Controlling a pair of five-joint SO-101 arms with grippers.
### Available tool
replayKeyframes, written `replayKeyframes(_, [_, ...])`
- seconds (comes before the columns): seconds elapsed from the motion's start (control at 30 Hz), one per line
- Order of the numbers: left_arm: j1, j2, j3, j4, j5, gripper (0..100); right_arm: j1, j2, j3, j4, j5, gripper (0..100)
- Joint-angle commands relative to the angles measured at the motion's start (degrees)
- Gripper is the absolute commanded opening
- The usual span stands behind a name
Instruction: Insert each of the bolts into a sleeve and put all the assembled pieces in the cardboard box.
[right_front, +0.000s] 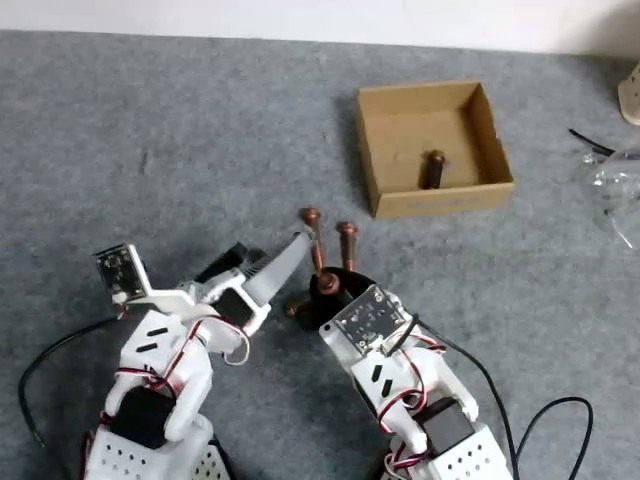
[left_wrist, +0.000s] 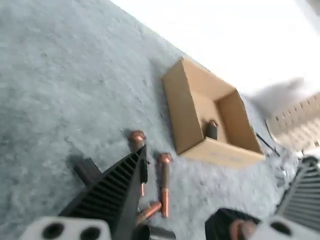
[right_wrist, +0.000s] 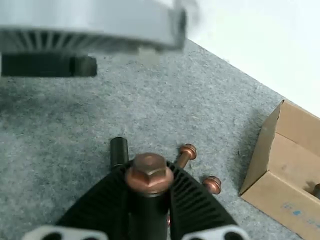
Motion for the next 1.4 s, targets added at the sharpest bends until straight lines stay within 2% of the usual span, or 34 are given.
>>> replayKeyframes(0.0, [-1.2,-0.7,-2.9,-0.3,1.4,41,0.3,-1.0,6.2,-0.1,-0.3,0.4])
replayKeyframes(0.17, [-3.9,-0.7,-1.7,-0.3,1.2,41,0.4,-1.0,6.4,-0.1,-0.3,0.4])
replayKeyframes(0.3, [-15.1,-0.7,1.5,-4.4,-5.5,41,0.6,-1.0,6.4,0.0,-0.3,0.4])
replayKeyframes(0.4, [-21.7,-0.7,4.8,-8.6,-10.4,41,3.6,-1.0,6.2,0.0,-0.3,0.4])
replayKeyframes(0.6, [-22.5,-0.6,7.0,-9.8,-18.5,41,12.4,-1.0,6.0,-0.3,-0.3,0.4])
replayKeyframes(0.9, [-22.6,-0.6,7.1,-9.8,-19.3,41,15.9,1.0,-3.8,-5.1,-0.1,0.4])
replayKeyframes(1.0, [-22.6,-0.6,7.1,-9.8,-19.3,41,16.0,8.7,-10.8,-5.1,0.7,0.4])
replayKeyframes(1.13, [-22.5,-0.6,7.1,-9.8,-19.3,41,16.1,26.3,-24.0,-5.2,2.1,0.4])
replayKeyframes(1.37, [-22.5,-0.6,7.2,-9.8,-19.3,41,23.1,62.8,-54.7,-5.1,1.8,0.4])
